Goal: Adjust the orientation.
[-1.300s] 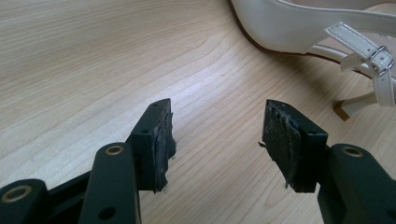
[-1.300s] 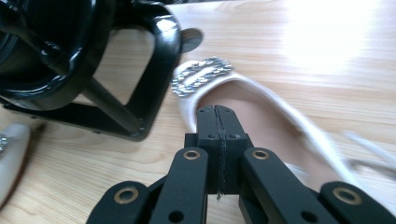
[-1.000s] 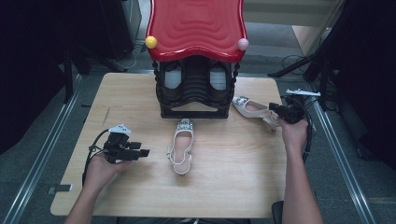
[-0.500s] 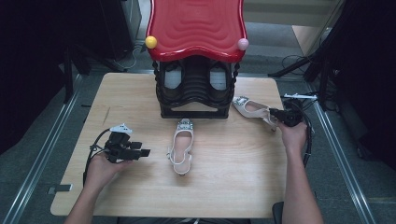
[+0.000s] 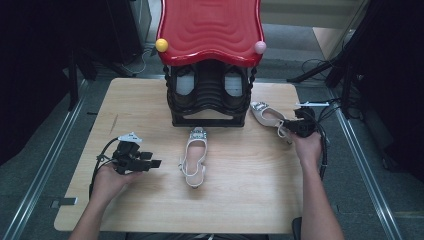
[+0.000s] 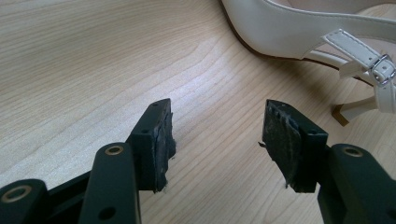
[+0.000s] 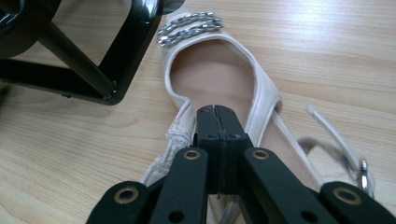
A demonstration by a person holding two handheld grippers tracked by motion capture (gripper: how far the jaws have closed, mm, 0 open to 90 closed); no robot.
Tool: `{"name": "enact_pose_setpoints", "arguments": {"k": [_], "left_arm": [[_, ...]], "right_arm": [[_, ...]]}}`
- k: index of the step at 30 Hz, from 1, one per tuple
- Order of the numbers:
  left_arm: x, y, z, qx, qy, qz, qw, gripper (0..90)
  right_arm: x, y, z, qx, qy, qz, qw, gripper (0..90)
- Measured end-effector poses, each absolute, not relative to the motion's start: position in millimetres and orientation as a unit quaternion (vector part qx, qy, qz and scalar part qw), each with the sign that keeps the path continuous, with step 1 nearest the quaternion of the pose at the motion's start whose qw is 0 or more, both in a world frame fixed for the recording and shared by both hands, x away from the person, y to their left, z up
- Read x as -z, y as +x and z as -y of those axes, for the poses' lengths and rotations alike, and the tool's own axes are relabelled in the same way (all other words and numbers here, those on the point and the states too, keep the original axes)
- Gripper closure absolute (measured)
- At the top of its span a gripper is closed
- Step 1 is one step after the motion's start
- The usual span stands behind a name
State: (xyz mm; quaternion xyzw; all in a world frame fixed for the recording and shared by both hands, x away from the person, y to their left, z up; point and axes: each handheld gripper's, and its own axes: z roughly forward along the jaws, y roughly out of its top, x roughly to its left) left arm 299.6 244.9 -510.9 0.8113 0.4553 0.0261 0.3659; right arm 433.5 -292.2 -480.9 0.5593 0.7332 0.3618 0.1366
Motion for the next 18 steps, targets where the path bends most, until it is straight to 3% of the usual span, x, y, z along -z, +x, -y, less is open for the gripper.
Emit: {"name": "enact_pose_setpoints", "arguments": {"k": [9, 18], "left_arm": [[511.2, 300.6, -245.5, -0.024, 0.810, -0.456, 0.368, 43.3], [511.4, 300.8, -245.5, -0.023, 0.809, -0.458, 0.368, 43.2]], "right_arm": [[482.4, 432.5, 275.5, -0.373, 0.554, -0.735, 0.113, 90.0], [472.4, 429.8, 281.8, -0.369, 0.564, -0.727, 0.133, 88.7]]}}
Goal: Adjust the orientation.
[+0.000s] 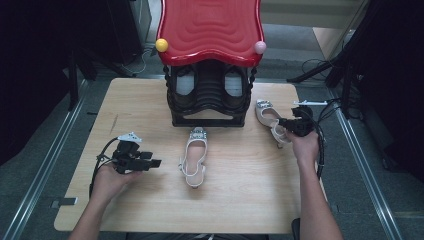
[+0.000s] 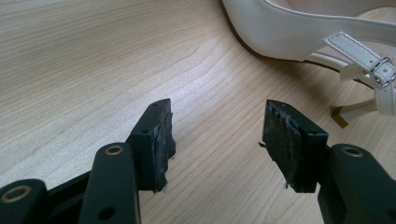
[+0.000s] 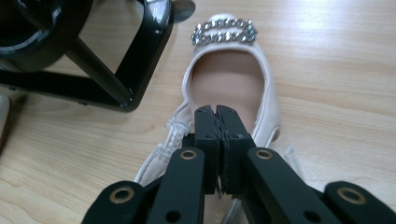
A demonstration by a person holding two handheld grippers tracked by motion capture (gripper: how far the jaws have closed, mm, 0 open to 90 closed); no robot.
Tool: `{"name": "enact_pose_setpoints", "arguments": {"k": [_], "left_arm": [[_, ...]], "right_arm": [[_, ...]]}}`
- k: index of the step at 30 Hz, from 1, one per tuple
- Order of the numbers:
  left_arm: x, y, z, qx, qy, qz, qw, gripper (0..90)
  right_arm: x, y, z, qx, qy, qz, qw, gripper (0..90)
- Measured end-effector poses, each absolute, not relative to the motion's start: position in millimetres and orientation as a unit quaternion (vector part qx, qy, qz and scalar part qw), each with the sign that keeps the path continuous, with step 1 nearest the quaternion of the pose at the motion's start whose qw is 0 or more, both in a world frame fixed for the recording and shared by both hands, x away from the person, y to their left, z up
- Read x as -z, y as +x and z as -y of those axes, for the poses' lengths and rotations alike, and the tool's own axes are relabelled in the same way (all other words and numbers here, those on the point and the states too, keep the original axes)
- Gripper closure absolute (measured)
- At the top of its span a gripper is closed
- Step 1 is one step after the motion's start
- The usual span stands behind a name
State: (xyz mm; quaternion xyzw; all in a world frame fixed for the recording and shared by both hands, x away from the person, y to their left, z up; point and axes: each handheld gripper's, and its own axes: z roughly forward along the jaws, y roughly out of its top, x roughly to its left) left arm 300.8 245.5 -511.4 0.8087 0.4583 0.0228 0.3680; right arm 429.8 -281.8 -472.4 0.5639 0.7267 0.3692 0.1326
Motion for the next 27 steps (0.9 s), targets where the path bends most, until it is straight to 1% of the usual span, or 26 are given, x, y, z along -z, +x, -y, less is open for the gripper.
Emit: {"name": "enact_pose_setpoints", "arguments": {"k": [8, 14, 17, 27], "left_arm": [[512.1, 300.5, -244.7, -0.021, 0.811, -0.457, 0.365, 43.2], [511.8, 298.9, -245.4, -0.024, 0.811, -0.458, 0.364, 43.2], [512.6, 297.4, -246.5, -0.023, 0.809, -0.460, 0.364, 43.1], [512.9, 291.7, -252.7, -0.027, 0.804, -0.468, 0.365, 43.0]], "right_arm": [[453.3, 427.3, 287.5, -0.410, 0.552, -0.710, 0.151, 83.3], [461.5, 433.0, 277.0, -0.396, 0.550, -0.722, 0.139, 80.1], [466.8, 437.2, 272.5, -0.394, 0.547, -0.725, 0.139, 79.5], [476.9, 445.8, 261.8, -0.383, 0.546, -0.736, 0.118, 76.7]]}}
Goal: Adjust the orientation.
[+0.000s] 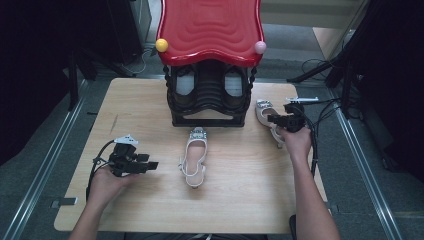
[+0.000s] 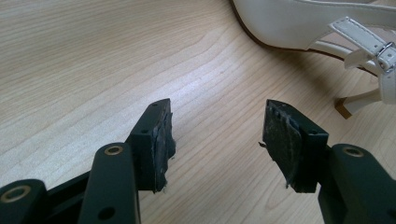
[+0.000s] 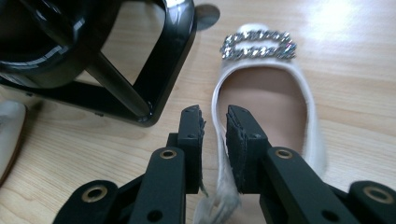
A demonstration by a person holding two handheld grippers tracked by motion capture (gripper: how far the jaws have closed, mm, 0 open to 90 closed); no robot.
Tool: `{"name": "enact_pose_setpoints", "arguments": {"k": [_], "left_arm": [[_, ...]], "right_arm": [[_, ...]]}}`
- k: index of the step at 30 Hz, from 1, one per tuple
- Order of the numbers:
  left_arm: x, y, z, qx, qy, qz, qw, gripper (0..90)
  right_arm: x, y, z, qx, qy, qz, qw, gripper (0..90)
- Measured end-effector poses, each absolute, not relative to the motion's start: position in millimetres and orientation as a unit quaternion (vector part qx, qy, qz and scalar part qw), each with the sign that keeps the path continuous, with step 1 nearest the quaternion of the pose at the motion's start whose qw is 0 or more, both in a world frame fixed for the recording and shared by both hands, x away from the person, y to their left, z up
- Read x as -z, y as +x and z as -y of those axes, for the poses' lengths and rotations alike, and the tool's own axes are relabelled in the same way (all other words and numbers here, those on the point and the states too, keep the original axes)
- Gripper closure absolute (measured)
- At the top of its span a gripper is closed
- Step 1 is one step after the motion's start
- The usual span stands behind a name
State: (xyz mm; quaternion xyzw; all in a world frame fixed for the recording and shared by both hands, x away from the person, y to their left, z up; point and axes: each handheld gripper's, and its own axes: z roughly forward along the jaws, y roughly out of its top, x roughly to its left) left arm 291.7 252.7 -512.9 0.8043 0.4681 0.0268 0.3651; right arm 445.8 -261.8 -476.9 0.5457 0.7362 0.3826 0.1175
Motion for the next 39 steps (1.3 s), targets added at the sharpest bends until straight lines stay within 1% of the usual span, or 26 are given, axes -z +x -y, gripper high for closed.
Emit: {"name": "enact_pose_setpoints", "arguments": {"k": [7, 12, 17, 21, 30, 39], "left_arm": [[513.0, 289.0, -254.9, -0.027, 0.802, -0.472, 0.365, 43.0], [513.1, 288.0, -255.1, -0.029, 0.802, -0.472, 0.364, 43.0], [512.8, 287.6, -254.0, -0.029, 0.802, -0.472, 0.365, 42.9], [513.0, 288.2, -253.6, -0.030, 0.802, -0.472, 0.366, 42.9], [511.3, 291.0, -248.8, -0.026, 0.805, -0.465, 0.368, 42.3], [509.8, 297.2, -240.8, -0.017, 0.810, -0.455, 0.370, 40.3]], "right_arm": [[489.5, 455.7, 256.7, -0.350, 0.555, -0.747, 0.108, 78.2], [490.1, 457.8, 256.6, -0.347, 0.558, -0.747, 0.106, 84.3], [489.8, 458.4, 257.7, -0.350, 0.557, -0.747, 0.100, 87.7], [487.1, 457.7, 263.0, -0.360, 0.563, -0.738, 0.096, 88.1], [472.3, 446.9, 275.9, -0.395, 0.565, -0.716, 0.104, 88.2], [463.5, 432.2, 277.3, -0.416, 0.564, -0.709, 0.078, 88.1]]}}
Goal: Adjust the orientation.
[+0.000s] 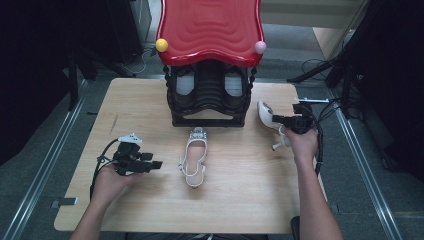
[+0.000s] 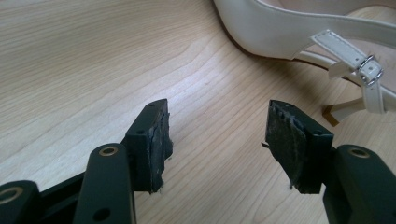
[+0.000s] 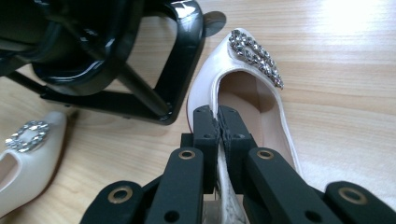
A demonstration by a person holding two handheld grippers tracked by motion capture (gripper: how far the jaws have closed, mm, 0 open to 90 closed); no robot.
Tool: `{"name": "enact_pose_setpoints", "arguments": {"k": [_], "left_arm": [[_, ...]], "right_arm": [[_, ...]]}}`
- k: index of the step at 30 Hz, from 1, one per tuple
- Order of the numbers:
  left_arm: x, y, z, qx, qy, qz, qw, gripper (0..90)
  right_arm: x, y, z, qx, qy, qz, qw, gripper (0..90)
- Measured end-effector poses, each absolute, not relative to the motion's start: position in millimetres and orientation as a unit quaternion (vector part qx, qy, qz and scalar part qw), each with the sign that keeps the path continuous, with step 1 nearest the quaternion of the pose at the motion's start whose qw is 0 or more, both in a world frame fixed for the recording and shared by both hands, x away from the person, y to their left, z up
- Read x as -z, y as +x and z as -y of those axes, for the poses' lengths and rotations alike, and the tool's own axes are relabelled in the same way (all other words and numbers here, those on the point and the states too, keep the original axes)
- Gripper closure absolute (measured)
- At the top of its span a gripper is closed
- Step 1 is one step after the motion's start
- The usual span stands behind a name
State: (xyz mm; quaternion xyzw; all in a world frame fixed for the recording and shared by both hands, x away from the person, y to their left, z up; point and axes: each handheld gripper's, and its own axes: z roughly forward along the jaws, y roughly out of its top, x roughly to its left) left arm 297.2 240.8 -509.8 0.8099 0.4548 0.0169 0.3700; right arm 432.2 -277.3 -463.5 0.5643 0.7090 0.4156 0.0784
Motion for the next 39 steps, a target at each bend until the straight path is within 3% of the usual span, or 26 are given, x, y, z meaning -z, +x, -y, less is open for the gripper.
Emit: {"name": "enact_pose_setpoints", "arguments": {"k": [39], "left_arm": [[509.0, 325.8, -205.8, -0.013, 0.831, -0.414, 0.371, 40.5]], "right_arm": [[448.1, 350.4, 249.8, -0.423, 0.526, -0.736, 0.050, 88.0]]}}
